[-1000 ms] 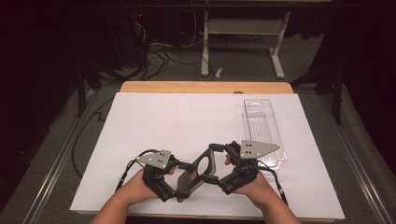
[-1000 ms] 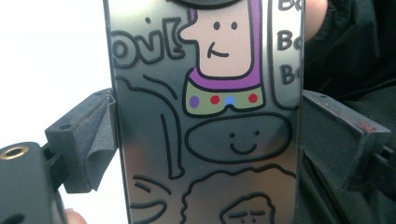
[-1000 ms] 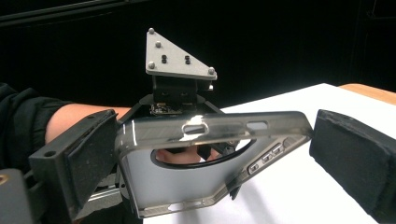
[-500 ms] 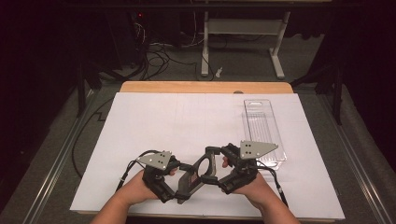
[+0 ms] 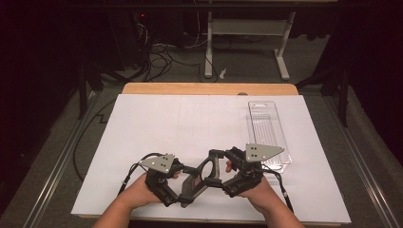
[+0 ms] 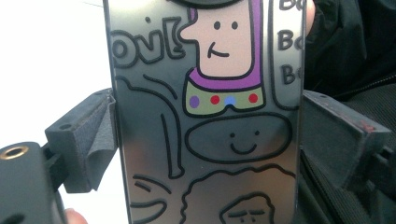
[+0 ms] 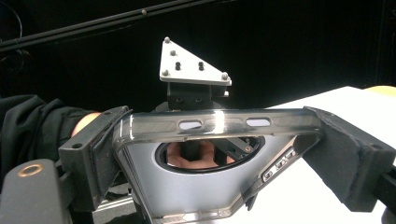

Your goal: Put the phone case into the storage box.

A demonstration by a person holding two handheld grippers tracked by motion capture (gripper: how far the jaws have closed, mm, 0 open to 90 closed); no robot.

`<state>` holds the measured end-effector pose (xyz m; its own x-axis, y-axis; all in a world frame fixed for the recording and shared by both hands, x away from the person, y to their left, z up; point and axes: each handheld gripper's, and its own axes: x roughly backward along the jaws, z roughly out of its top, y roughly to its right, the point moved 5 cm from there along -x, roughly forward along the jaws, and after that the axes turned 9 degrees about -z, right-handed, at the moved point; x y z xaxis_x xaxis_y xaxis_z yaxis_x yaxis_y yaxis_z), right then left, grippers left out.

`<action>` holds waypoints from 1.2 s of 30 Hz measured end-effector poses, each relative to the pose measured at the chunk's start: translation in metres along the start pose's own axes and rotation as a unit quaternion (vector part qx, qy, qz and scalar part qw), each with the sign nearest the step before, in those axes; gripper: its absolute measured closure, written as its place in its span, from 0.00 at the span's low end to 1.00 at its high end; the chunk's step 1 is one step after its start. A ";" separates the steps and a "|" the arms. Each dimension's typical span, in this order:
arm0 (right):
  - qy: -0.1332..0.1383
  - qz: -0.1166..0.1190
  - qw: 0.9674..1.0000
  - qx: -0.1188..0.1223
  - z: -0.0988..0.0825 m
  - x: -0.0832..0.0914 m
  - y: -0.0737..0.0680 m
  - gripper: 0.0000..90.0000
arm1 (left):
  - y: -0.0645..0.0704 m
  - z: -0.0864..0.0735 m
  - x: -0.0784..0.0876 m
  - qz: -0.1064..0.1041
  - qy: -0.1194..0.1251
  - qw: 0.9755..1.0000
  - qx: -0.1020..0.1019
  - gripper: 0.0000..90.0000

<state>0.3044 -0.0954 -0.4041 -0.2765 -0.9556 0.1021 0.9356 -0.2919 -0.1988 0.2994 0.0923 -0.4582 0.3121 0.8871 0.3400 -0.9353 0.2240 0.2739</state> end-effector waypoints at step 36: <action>-0.010 -0.003 1.000 -0.014 0.000 -0.001 0.001 0.15 | -0.002 0.000 -0.004 0.019 -0.001 0.999 0.027 0.01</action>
<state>0.3051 -0.0950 -0.4043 -0.2778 -0.9529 0.1220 0.9274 -0.2992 -0.2245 0.3003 0.0880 -0.4605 0.2762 0.8936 0.3537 -0.9366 0.1677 0.3078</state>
